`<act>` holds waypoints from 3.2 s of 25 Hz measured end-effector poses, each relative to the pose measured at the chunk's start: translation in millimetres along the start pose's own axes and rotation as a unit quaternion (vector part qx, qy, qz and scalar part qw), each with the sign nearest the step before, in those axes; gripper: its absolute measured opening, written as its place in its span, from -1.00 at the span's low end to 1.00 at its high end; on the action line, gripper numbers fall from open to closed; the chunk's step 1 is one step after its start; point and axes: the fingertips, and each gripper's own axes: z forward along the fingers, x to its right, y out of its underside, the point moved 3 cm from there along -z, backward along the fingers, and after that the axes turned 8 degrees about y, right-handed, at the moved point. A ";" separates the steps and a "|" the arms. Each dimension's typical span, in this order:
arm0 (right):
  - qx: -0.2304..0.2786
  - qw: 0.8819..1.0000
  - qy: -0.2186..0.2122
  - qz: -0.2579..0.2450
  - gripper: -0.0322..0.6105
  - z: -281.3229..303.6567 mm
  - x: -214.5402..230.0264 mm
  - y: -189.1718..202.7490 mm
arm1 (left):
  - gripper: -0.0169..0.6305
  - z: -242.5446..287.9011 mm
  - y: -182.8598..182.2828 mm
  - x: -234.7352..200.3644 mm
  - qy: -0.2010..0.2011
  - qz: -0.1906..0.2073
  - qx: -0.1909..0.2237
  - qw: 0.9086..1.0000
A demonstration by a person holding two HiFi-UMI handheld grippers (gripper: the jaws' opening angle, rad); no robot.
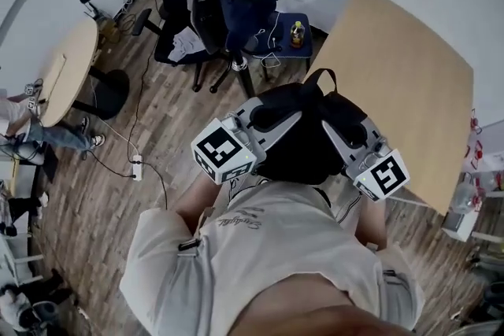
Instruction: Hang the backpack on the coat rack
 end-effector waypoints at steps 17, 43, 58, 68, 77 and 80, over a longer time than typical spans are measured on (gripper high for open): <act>0.097 0.977 -0.178 -0.058 -0.79 77.9 31.2 -69.7 | -0.79 -38.7 -77.7 -27.6 -0.206 0.076 0.032 0.975; 0.080 0.975 -0.209 -0.016 -0.79 191.4 61.7 -55.2 | -0.79 -80.1 -73.9 -124.1 -0.284 0.012 0.064 0.957; 0.090 0.979 -0.184 0.017 -0.69 194.2 69.3 -41.1 | -0.78 -82.7 -64.7 -133.0 -0.279 0.010 0.076 0.957; 0.051 0.996 -0.073 0.009 -0.49 162.6 81.9 -22.2 | -0.69 -96.0 -53.1 -119.7 -0.314 0.019 0.072 0.947; 0.017 0.997 -0.041 0.067 -0.87 117.4 75.1 11.5 | -0.67 -116.0 -36.3 -92.1 -0.348 0.022 0.052 0.936; 0.001 0.996 -0.046 0.074 -0.90 109.1 63.2 18.7 | -0.70 -119.8 -31.8 -79.0 -0.354 0.025 0.042 0.934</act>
